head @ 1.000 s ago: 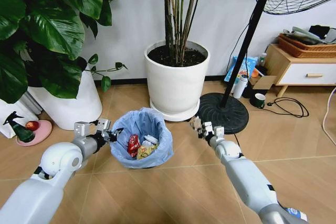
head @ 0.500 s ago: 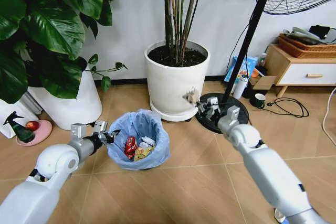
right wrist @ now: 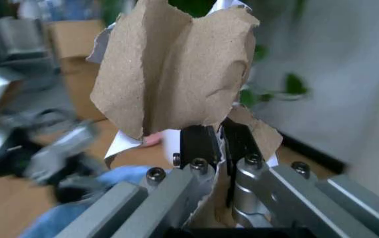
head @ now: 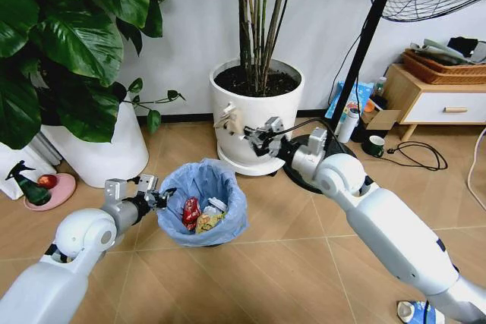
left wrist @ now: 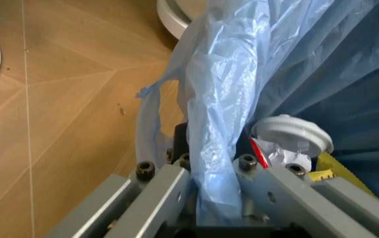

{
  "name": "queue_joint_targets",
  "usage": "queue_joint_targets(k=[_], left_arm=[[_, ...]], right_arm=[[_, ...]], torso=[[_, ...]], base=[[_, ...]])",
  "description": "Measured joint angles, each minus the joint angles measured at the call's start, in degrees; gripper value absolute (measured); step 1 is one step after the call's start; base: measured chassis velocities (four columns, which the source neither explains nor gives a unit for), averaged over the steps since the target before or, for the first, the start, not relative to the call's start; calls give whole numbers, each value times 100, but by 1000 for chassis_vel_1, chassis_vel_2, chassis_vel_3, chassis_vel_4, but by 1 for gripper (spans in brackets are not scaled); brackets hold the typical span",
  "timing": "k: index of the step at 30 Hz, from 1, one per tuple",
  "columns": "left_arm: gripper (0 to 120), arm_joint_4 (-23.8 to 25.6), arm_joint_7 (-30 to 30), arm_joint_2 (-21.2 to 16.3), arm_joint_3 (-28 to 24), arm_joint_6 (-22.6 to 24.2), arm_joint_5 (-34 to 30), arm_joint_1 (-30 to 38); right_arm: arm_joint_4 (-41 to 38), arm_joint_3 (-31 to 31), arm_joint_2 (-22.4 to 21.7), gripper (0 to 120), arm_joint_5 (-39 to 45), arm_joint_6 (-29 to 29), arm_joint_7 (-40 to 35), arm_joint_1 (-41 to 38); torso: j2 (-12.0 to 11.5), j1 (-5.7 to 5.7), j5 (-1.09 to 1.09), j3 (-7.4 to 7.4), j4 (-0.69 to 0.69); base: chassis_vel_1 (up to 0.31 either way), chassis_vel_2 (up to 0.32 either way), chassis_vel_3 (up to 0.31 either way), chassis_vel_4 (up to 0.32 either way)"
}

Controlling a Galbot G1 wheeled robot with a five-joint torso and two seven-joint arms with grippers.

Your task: Pick up the trash bin and place the garbage on the floor into it.

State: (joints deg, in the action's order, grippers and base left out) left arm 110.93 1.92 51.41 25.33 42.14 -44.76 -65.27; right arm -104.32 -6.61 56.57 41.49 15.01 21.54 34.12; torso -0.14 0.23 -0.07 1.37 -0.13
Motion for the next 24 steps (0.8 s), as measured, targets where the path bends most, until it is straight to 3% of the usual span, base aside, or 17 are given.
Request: queue_joint_targets(k=[9, 18, 19, 24], left_arm=[[0, -19, -1, -1, -14, 0, -3, 22], [0, -27, -2, 5, -44, 0, -3, 42], [0, -32, -3, 12, -52, 0, -3, 53], [0, -32, -5, 28, -74, 0, -3, 78]], right_arm=[[-262, -550, -207, 0, 151, 69, 180, -101], [-371, -689, -348, 1, 192, 97, 230, -17], [-403, -734, -394, 12, 184, 102, 212, 15], [-327, -844, -405, 31, -12, 18, 160, 56]], torso=[[0, 0, 3, 0, 0], [0, 0, 2, 0, 0], [0, 0, 2, 0, 0], [0, 0, 2, 0, 0]], base=[[0, 0, 0, 0], [0, 0, 0, 0], [0, 0, 0, 0], [0, 0, 0, 0]])
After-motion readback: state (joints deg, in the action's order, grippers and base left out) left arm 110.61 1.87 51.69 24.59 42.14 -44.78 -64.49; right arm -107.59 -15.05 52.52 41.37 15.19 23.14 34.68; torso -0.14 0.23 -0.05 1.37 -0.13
